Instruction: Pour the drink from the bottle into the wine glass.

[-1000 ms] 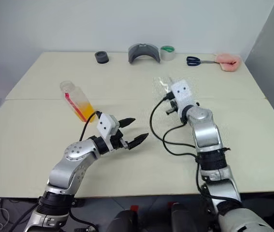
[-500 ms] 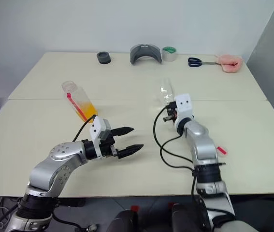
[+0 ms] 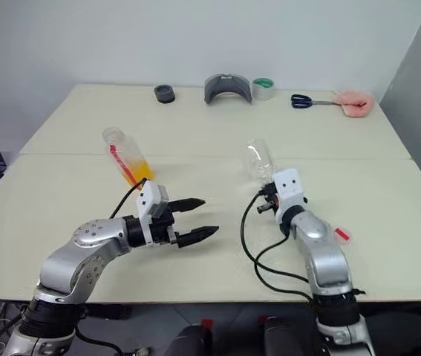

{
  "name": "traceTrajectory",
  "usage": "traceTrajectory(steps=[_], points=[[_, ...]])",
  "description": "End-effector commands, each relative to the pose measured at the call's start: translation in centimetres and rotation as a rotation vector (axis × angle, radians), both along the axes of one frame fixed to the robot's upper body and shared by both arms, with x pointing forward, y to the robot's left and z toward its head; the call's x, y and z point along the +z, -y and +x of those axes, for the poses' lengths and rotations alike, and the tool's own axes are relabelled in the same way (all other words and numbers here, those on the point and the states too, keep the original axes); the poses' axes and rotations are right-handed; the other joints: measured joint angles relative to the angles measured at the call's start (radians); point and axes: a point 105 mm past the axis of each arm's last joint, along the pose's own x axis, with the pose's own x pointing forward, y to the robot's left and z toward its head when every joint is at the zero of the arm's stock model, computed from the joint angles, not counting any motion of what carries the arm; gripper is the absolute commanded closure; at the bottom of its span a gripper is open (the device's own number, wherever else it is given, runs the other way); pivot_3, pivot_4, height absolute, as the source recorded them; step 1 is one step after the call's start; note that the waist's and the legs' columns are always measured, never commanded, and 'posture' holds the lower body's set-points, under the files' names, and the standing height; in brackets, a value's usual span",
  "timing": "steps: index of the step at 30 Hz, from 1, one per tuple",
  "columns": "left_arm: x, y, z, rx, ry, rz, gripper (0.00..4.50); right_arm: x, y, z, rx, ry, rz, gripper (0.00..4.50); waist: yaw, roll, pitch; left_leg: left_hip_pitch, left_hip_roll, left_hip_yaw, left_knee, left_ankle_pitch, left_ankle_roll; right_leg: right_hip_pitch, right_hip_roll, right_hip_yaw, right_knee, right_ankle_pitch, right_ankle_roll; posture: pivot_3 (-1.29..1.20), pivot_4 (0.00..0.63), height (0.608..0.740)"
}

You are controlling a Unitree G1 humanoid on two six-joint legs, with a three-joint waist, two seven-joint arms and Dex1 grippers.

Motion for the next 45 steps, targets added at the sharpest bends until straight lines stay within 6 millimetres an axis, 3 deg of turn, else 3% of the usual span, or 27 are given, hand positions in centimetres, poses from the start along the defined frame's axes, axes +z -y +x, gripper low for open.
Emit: traceTrajectory(steps=[1, 8, 12, 15, 18, 25, 28, 33, 39, 45], points=[[0.8, -0.2, -0.2, -0.003, 0.036, -0.006, 0.0, -5.3, 1.5, -2.0, -0.036, -0.223, -0.045, 4.22, 0.006, 0.0, 0.0, 0.005, 0.0, -0.001, -0.001, -0.001, 0.001, 0.007, 0.0, -0.001, -0.004, 0.0, 0.0, 0.0, 0.15, 0.74], [0.9, -0.1, -0.3, -0.005, 0.036, -0.007, 0.0, -6.6, 1.7, -3.7, 0.04, -0.257, -0.063, 4.23, 0.013, -0.003, -0.002, 0.024, -0.001, -0.002, -0.003, -0.008, 0.007, 0.028, -0.001, -0.002, -0.008, -0.007, 0.001, 0.0, 0.15, 0.74], [1.5, -1.1, 0.1, 0.06, 0.03, -0.035, 0.0, -0.5, -0.8, -1.7, 0.129, -0.045, 0.071, 4.23, 0.009, -0.003, -0.002, 0.024, 0.0, -0.002, -0.003, -0.008, 0.007, 0.027, 0.0, -0.001, -0.007, -0.007, 0.001, 0.0, 0.15, 0.74], [1.8, -2.1, 0.2, 0.114, 0.025, -0.056, 0.0, 2.7, -2.6, -0.1, 0.174, 0.055, 0.145, 4.23, -0.006, 0.0, 0.003, 0.024, 0.001, -0.001, -0.003, -0.008, 0.007, 0.025, 0.001, 0.0, -0.005, -0.007, 0.001, 0.0, 0.15, 0.74], [1.9, -3.0, 0.2, 0.157, 0.024, -0.064, 0.0, 4.1, -5.0, 2.1, 0.213, 0.095, 0.204, 4.23, -0.02, 0.005, 0.007, 0.024, 0.003, 0.0, -0.003, -0.008, 0.007, 0.022, 0.002, 0.001, -0.004, -0.007, 0.001, 0.0, 0.15, 0.74], [2.2, -4.3, 0.3, 0.221, 0.048, -0.056, 0.0, 5.0, -10.7, 7.2, 0.245, 0.17, 0.253, 4.23, -0.02, 0.006, 0.008, 0.022, 0.002, 0.001, -0.003, -0.008, 0.007, 0.02, 0.002, 0.002, -0.004, -0.007, 0.001, 0.0, 0.15, 0.74], [2.3, -4.3, 0.3, 0.225, 0.052, -0.052, 0.0, 4.3, -11.8, 8.4, 0.221, 0.178, 0.257, 4.23, -0.017, 0.006, 0.009, 0.022, 0.001, 0.002, -0.004, -0.008, 0.007, 0.019, 0.001, 0.002, -0.004, -0.007, 0.0, 0.0, 0.15, 0.74], [2.8, -3.7, 0.2, 0.211, 0.057, -0.045, 0.0, 1.6, -11.5, 8.7, 0.172, 0.139, 0.256, 4.23, -0.012, 0.006, 0.009, 0.02, 0.0, 0.0, -0.004, -0.008, 0.007, 0.019, -0.002, 0.002, -0.005, -0.007, 0.0, 0.0, 0.15, 0.74], [3.5, -3.4, 0.2, 0.193, 0.057, -0.036, 0.0, -2.1, -9.3, 7.6, 0.139, 0.092, 0.233, 4.23, -0.012, 0.006, 0.009, 0.022, 0.001, 0.0, -0.004, -0.008, 0.007, 0.021, 0.0, 0.001, -0.004, -0.007, 0.0, 0.0, 0.15, 0.74], [3.5, -3.2, 0.1, 0.174, 0.05, -0.029, 0.0, -5.5, -6.5, 5.1, 0.093, 0.034, 0.228, 4.23, -0.007, 0.006, 0.008, 0.024, 0.0, -0.002, -0.004, -0.008, 0.007, 0.025, -0.001, 0.0, -0.005, -0.007, 0.001, 0.0, 0.15, 0.74]])
